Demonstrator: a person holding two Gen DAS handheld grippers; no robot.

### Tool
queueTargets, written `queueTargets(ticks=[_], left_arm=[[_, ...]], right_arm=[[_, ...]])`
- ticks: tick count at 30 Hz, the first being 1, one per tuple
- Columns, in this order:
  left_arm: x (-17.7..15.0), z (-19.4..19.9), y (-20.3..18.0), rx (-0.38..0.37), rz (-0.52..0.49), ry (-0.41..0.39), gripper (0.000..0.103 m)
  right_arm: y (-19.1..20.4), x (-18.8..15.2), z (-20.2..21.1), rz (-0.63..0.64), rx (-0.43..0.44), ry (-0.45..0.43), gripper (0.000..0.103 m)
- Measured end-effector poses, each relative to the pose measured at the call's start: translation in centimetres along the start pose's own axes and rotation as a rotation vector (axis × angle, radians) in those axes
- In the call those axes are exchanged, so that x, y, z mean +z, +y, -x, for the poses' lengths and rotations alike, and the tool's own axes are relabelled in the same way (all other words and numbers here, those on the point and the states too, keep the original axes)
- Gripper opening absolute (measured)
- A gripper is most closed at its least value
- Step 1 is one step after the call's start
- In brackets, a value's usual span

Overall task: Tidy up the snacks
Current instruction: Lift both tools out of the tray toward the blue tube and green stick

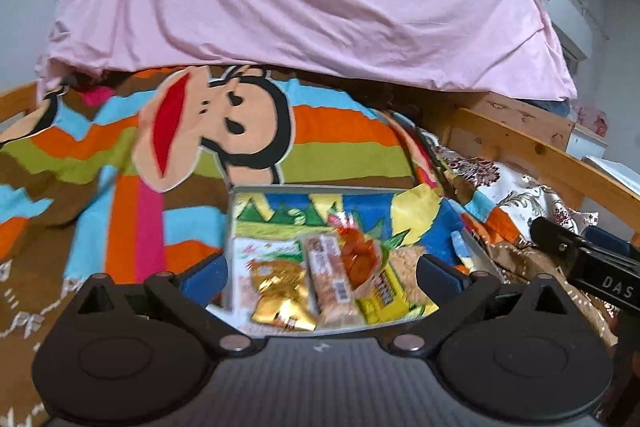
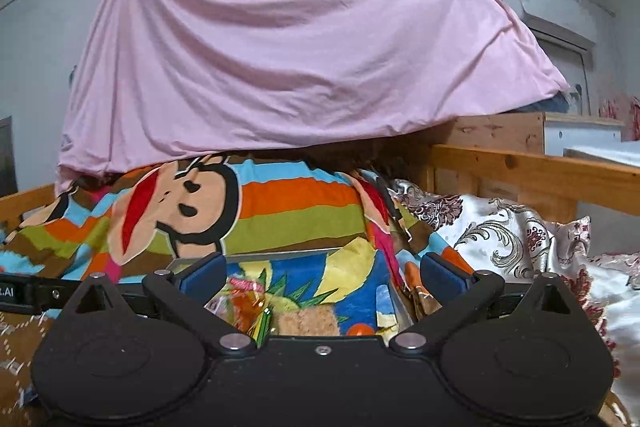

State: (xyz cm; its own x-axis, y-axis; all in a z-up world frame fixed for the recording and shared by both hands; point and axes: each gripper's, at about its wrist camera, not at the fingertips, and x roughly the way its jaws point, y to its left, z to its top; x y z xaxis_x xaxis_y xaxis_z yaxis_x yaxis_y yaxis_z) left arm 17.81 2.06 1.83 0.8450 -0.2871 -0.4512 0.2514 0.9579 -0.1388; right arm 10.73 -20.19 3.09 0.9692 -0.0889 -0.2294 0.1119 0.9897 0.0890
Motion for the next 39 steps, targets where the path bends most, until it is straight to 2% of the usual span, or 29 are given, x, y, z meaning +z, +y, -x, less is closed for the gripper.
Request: queueTargets(ticks=[10,14,20,24,26,30,33,36,39], left_arm=[[-3.3,4.4,-0.1,0.103,-0.030,0.036,0.102],[-3.7,5.9,0.0,0.148,-0.017,0.033,0.103],[-4.2,7.3,0.5,0.173,0.017,0.039,0.103],[-4.2,7.8,1.3,0.216,0.060,0.051,0.103],[-4.3,8.0,2.3,0.270,0.106,0.074,0.103],[-4.3,8.0,5.5,0.353,0.275,0.135,0.103],[-4.3,7.9,7.5,0.356,0.377,0.182,0.103],[-4.0,7.4,8.2,0.359,0.384,0.210,0.103],[-2.9,5.9,8.1,0.364,0.303,0.255,0.103]], right_arm=[[1.4,-1.3,4.3,0.054,0.077,0.051,0.102],[1.9,-1.6,5.4,0.069,0.106,0.075,0.102],[2.6,-2.2,6.4,0.067,0.158,0.126,0.102],[3.4,-3.0,6.6,0.076,0.200,0.183,0.102],[3.9,-3.4,6.4,0.092,0.216,0.208,0.102],[4.9,-4.1,6.1,0.113,0.260,0.249,0.102],[5.6,-4.6,5.9,0.126,0.288,0.279,0.102],[6.2,-5.2,5.4,0.123,0.314,0.319,0.102],[6.8,-5.7,4.9,0.128,0.336,0.352,0.102]])
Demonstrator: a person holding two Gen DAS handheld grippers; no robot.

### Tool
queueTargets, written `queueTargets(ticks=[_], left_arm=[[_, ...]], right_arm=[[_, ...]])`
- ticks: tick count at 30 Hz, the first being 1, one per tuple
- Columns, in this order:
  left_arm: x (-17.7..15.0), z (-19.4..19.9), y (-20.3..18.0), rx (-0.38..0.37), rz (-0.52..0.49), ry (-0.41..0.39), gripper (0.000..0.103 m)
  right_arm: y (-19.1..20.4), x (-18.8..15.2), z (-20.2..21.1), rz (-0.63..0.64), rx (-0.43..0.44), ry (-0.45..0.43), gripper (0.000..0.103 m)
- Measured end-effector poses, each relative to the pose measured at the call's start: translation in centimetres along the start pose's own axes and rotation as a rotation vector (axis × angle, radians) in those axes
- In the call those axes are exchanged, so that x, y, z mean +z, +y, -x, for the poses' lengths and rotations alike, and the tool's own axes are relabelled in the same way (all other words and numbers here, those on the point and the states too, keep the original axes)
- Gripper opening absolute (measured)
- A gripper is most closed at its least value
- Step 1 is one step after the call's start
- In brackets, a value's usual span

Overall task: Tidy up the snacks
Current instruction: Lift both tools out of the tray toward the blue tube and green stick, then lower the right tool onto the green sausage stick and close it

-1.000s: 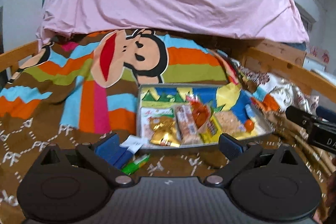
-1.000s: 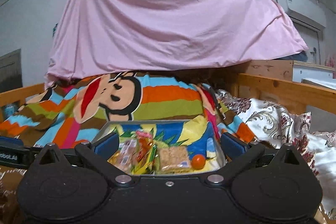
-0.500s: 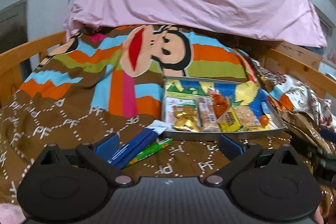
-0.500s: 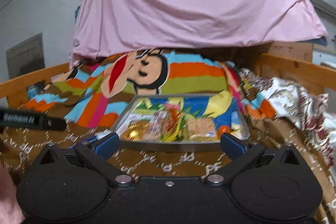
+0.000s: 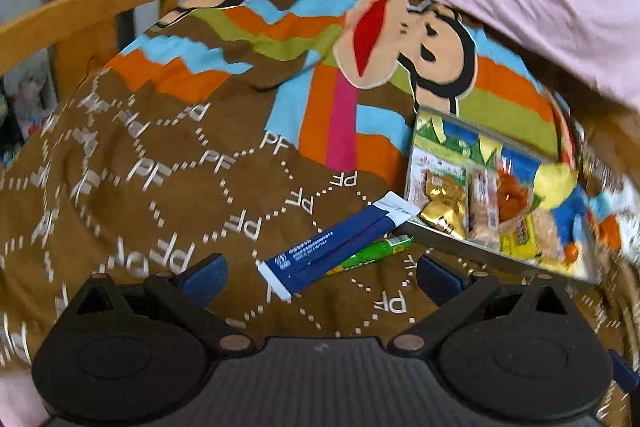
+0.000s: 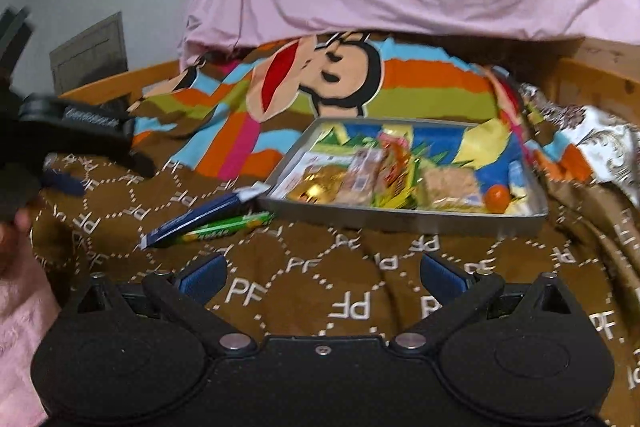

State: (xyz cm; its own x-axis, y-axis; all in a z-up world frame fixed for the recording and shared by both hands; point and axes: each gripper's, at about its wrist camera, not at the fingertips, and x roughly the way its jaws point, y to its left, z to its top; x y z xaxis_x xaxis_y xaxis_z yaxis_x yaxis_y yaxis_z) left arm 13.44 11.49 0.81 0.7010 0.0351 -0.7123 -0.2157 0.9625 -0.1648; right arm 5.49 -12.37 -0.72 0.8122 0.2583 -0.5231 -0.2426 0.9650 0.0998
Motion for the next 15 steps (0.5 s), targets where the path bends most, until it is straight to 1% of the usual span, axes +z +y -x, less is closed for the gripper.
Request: queueTargets(ticks=[3,5,6,7,9,11,15], left_arm=[[1.2,-1.4,-1.1,-0.007,-0.114,0.021,0.103],[2.0,-3.0,-1.9,-0.029,-0.189,0.066,0.103],[2.4,-3.9,-2.1,-0.058,-0.216,0.101,0.103],[2.7,-4.9,-2.1,-0.084,-0.228,0.141,0.103],[3.4,-7.1,-2.1,-0.114,-0.221,0.223,0.103],[3.9,-8.9,-2.2,-0.116,-0.223,0.269,0.103],[4.4,-11.7,-2.5,-0.138,-0.258,0.333,0.103]], right_arm=[[0.6,-0.2,-0.9,0.020,0.022,0.032,0.102],[0.9,-0.2,-1.6,0.039,0.039,0.055,0.102],[1.1,-0.2,-1.9,0.049,0.049,0.067,0.102],[1.2,-0.3,-2.3,0.057,0.058,0.080,0.102],[1.2,-0.2,-3.2,0.072,0.079,0.107,0.102],[1.1,-0.1,-4.1,0.083,0.105,0.135,0.102],[0.6,0.5,-6.3,0.083,0.154,0.183,0.102]])
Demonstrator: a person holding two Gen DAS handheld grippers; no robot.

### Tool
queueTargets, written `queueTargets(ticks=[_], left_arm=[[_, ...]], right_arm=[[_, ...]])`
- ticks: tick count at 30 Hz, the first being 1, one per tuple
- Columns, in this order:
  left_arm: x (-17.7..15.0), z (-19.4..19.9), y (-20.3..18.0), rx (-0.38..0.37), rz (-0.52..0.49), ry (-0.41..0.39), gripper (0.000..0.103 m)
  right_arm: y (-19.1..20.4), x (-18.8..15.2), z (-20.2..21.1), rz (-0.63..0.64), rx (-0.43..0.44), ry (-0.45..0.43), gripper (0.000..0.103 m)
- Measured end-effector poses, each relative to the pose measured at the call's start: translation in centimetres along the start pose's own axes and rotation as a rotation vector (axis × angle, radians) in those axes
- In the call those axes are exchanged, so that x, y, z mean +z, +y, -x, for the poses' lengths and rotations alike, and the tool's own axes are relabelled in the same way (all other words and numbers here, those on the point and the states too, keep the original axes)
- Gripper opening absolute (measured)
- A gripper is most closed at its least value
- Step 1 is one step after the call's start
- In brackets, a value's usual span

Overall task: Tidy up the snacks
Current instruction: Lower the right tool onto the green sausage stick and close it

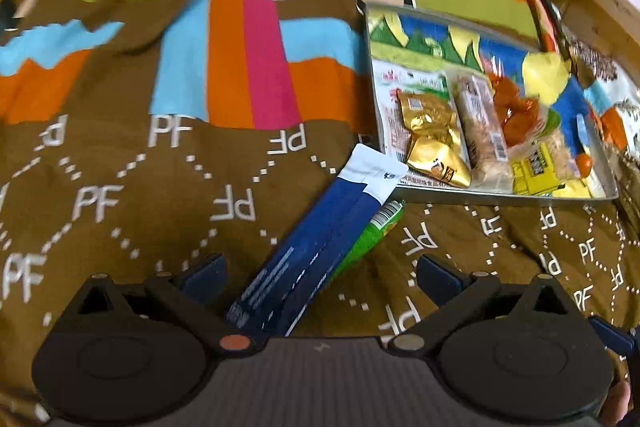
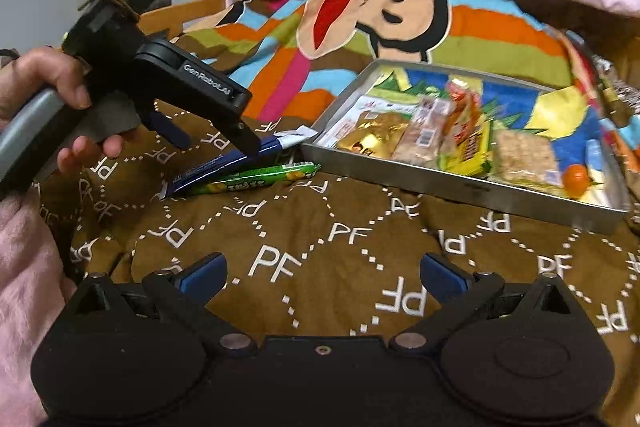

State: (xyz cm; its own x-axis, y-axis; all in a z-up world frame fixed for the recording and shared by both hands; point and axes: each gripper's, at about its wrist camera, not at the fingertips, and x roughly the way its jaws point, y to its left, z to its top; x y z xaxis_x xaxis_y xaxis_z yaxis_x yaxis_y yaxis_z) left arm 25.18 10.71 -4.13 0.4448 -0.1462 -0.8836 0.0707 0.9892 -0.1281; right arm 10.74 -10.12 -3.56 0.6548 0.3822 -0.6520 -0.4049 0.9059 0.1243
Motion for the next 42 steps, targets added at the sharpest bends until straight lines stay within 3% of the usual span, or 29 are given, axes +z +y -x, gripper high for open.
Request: queueTargets(ticks=[7,14,18,25,30,35,38,42], left_arm=[[1.5,-2.5,0.8,-0.004,0.007,0.040,0.102],[1.6,-3.7,1.1,0.010,-0.052,0.059,0.098],[1.6,-4.1,1.6,-0.022,-0.032,0.062,0.097],[1.8,-4.3,3.4,-0.109,0.031,0.034,0.081],[1.8,-4.4,3.4,-0.124,0.035,0.029,0.061],[1.6,-4.4,3.5,-0.124,0.042,0.035,0.055],[1.6,-4.4,3.9,-0.132,0.067,0.038,0.052],[1.5,-4.4,4.2,-0.146,0.092,0.040,0.051]], right_arm=[[-0.6,1.7,-3.6,0.080,0.021,0.028,0.102],[-0.3,4.4,-7.8,0.272,0.266,0.051,0.098],[0.2,5.6,-10.5,0.354,0.323,0.079,0.090],[1.8,6.7,-13.3,0.515,0.338,0.070,0.073],[3.8,7.1,-14.4,0.695,0.343,0.071,0.070],[4.9,8.3,-16.4,0.754,0.382,0.128,0.070],[4.8,8.6,-16.9,0.738,0.419,0.167,0.057],[4.7,7.9,-15.8,0.766,0.388,0.163,0.043]])
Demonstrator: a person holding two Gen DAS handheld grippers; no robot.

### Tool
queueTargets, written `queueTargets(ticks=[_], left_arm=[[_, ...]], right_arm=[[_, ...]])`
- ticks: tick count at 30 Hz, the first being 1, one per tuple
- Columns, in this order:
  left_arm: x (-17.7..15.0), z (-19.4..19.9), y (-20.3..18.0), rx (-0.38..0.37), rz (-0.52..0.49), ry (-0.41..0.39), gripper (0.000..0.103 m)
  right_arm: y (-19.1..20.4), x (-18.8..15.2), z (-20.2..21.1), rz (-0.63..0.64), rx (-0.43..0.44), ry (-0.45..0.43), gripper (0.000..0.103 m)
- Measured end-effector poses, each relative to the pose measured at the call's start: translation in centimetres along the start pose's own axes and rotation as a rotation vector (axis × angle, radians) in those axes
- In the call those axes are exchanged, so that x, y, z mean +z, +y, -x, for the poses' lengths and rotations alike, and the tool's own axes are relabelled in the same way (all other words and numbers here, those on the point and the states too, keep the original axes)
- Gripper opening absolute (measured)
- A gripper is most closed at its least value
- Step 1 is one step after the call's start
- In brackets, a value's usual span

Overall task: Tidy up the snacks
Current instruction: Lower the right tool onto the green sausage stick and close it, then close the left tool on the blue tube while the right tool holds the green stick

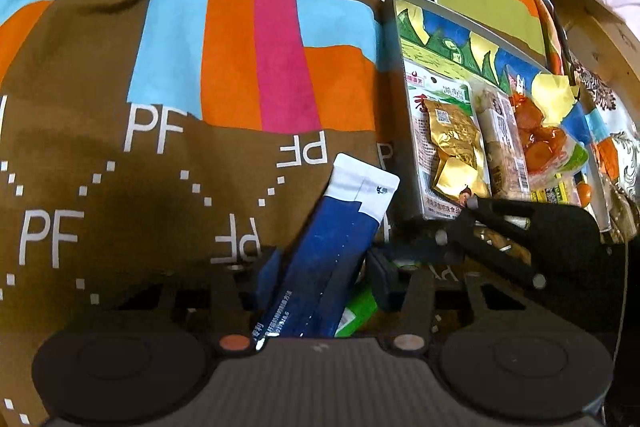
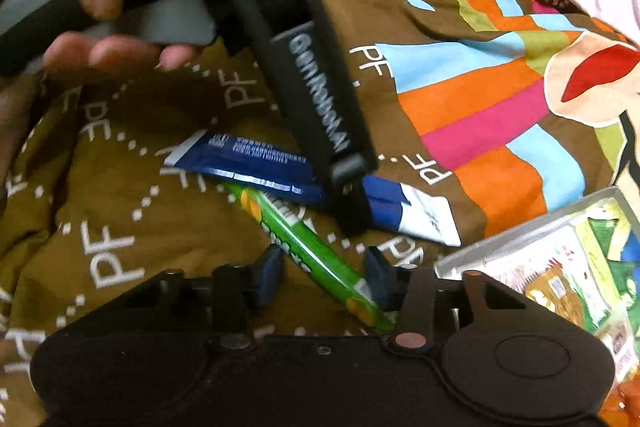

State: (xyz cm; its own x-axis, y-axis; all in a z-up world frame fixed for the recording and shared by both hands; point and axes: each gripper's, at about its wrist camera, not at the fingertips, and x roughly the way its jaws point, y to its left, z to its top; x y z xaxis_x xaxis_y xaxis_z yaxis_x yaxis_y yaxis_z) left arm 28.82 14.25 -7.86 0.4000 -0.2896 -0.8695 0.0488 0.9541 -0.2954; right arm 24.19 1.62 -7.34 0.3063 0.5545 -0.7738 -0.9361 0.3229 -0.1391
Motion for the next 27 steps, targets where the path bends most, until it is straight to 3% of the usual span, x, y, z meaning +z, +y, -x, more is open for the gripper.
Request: queueTargets(ticks=[10,14,19,22,25,26,27], left_arm=[[-0.6,0.7,0.6,-0.080,0.105,0.042,0.050],[-1.2,0.6,-1.0,-0.146,0.085,0.118,0.047],[-2.3,1.1,-3.8,-0.174,0.033,0.135,0.046],[-3.2,1.2,-4.9,-0.169,0.027,0.146,0.046],[-3.8,1.2,-5.5,-0.165,0.020,0.139,0.046],[-3.9,1.3,-5.5,-0.163,0.024,0.135,0.046],[-3.8,1.2,-5.5,-0.163,0.039,0.134,0.049]], right_arm=[[2.7,-2.1,3.8,-0.012,-0.164,0.111,0.029],[2.9,-4.0,5.2,-0.083,-0.182,0.160,0.029],[2.9,-5.9,6.9,-0.243,-0.157,0.201,0.025],[3.2,-7.4,8.2,-0.335,-0.110,0.224,0.025],[3.8,-8.3,8.8,-0.361,-0.118,0.197,0.027],[3.9,-8.4,8.9,-0.369,-0.127,0.184,0.030],[3.9,-8.5,8.7,-0.372,-0.141,0.164,0.039]])
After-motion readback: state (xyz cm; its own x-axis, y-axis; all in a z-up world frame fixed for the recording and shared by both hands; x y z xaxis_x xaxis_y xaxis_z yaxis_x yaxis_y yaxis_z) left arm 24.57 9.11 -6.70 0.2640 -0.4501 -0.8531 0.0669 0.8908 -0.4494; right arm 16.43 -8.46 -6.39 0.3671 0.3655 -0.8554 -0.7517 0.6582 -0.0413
